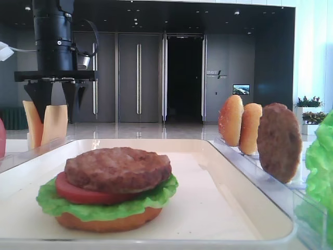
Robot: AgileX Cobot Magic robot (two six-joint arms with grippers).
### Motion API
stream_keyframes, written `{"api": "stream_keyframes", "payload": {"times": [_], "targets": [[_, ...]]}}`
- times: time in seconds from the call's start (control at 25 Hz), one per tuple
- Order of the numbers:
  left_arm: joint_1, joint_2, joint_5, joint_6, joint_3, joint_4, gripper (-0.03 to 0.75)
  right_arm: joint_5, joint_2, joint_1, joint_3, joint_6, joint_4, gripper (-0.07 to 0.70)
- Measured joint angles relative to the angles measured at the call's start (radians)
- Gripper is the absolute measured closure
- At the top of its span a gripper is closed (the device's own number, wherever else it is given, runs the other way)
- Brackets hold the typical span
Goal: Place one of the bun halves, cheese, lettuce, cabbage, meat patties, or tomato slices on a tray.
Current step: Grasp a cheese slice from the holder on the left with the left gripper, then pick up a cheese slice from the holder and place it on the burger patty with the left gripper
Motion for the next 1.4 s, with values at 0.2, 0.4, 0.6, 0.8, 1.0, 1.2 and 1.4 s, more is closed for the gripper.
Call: {"api": "stream_keyframes", "payload": {"times": [0.2, 0.4, 0.6, 0.8, 1.0, 1.2, 1.4], "targets": [[0.000, 0.000, 0.005, 0.000, 0.000, 0.003, 0.335, 0.000, 0.000, 0.000, 0.000, 0.000, 0.000, 0.272], [0.000, 0.000, 0.009, 0.000, 0.000, 0.006, 0.485, 0.001, 0.000, 0.000, 0.000, 0.000, 0.000, 0.272], [0.000, 0.000, 0.015, 0.000, 0.000, 0.009, 0.669, 0.003, 0.000, 0.000, 0.000, 0.000, 0.000, 0.272], [0.000, 0.000, 0.019, 0.001, -0.004, 0.013, 0.687, 0.003, 0.000, 0.000, 0.000, 0.000, 0.000, 0.272], [0.000, 0.000, 0.025, 0.003, -0.055, 0.000, 0.688, 0.003, 0.000, 0.000, 0.000, 0.000, 0.000, 0.272], [0.000, -0.030, 0.026, 0.004, -0.107, -0.027, 0.688, 0.003, 0.000, 0.000, 0.000, 0.000, 0.000, 0.272], [0.000, -0.101, 0.032, 0.004, -0.109, -0.028, 0.688, 0.003, 0.000, 0.000, 0.000, 0.000, 0.000, 0.272]]}}
